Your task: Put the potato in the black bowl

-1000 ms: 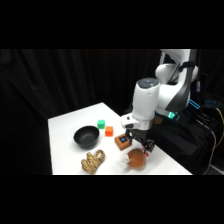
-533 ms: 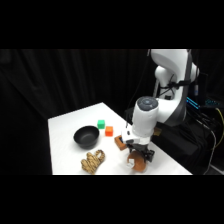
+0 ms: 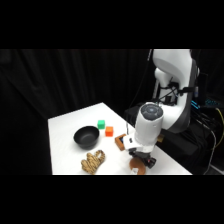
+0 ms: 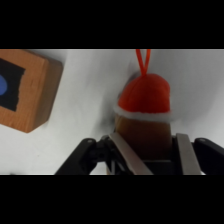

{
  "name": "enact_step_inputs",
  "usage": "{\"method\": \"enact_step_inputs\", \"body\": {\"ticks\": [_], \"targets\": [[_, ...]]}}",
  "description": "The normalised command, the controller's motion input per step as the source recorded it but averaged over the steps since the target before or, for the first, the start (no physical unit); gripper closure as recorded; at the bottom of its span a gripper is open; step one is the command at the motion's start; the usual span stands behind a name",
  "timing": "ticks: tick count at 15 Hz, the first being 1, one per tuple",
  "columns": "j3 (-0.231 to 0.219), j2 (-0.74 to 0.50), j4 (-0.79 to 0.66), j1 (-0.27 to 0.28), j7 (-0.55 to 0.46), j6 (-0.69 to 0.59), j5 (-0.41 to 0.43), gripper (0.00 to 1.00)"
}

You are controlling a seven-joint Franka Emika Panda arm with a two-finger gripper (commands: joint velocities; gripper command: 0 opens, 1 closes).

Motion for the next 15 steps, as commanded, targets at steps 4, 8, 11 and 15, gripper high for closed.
{"method": "enact_step_inputs", "body": {"ticks": [4,8,11,15], "targets": [[-0.141,-0.26,-0.03,0.071,0.15,-0.19,-0.120,0.98],[-0.074,-0.47,-0.03,-0.071,0.08,-0.40,-0.130,1.00],[-0.001,-0.36,0.14,-0.236,-0.05,-0.42,-0.079,1.00],[-0.024,-0.11,0.32,-0.283,-0.12,-0.31,-0.034,0.98]]}}
